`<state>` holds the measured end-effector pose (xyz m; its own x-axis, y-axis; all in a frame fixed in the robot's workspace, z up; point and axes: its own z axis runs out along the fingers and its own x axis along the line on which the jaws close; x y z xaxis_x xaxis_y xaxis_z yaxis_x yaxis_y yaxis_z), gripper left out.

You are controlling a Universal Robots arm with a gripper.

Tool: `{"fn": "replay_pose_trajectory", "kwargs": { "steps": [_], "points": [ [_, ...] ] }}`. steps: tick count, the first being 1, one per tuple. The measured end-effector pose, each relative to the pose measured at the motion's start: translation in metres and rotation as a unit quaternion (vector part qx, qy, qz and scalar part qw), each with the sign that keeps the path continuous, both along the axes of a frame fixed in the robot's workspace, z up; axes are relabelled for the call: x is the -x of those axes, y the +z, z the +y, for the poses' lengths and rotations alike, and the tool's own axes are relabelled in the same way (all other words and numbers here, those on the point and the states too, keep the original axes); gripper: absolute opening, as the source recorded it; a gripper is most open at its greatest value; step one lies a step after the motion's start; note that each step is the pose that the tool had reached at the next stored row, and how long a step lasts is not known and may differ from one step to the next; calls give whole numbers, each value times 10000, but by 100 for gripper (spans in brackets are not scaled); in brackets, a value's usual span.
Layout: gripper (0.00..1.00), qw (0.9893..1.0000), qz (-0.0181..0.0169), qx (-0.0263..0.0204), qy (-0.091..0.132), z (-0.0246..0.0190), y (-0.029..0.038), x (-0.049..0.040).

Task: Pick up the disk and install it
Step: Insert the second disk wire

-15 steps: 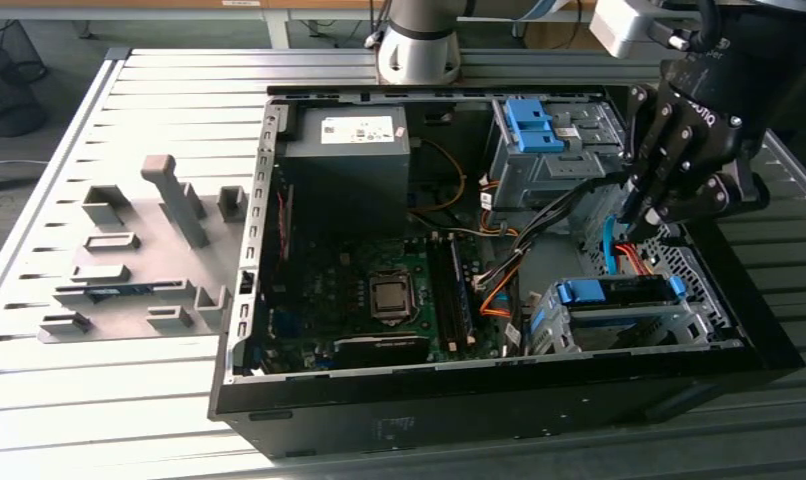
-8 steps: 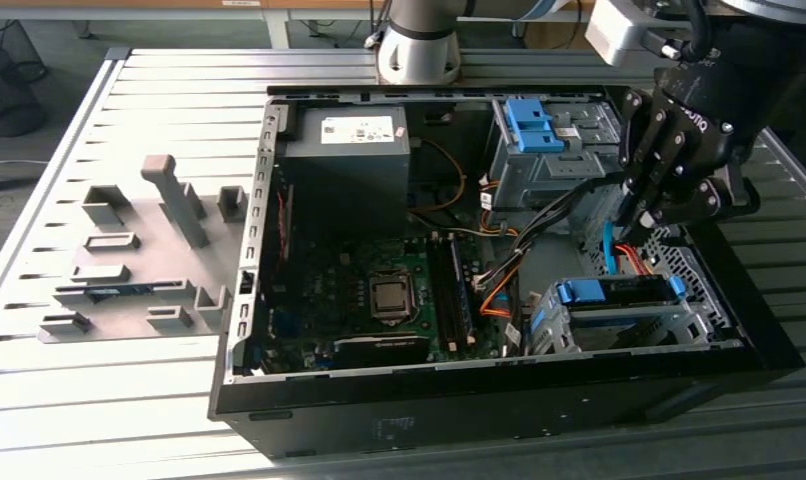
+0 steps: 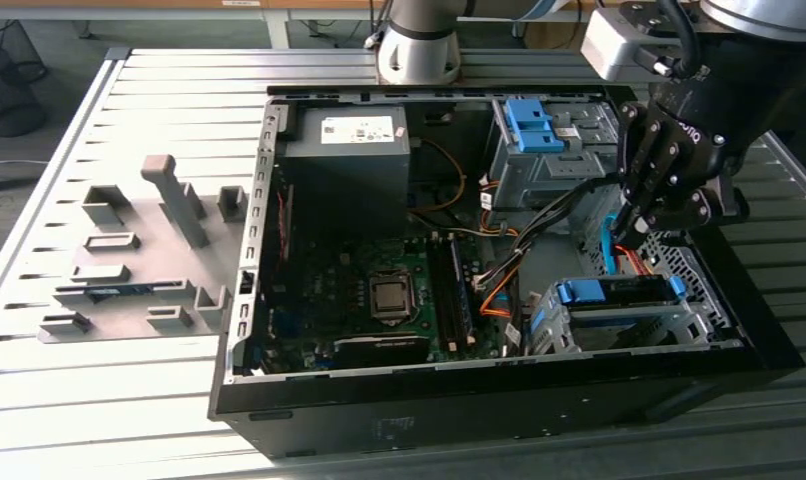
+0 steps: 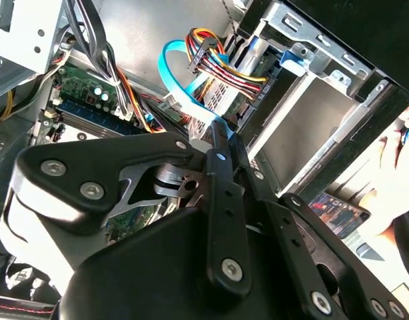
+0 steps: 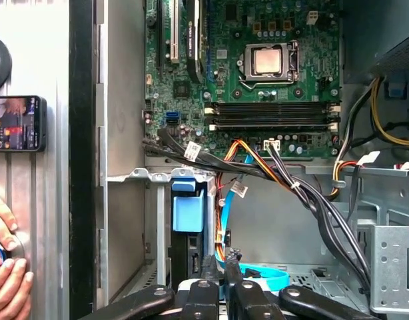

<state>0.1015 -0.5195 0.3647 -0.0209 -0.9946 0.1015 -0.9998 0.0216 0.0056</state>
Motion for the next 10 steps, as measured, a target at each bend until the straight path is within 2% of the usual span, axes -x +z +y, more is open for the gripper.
{"fn": "replay_pose_trajectory", "kwargs": {
  "steps": [10],
  "points": [
    [16, 10000, 0, -2, 0, 0, -11, 0]
  ]
}}
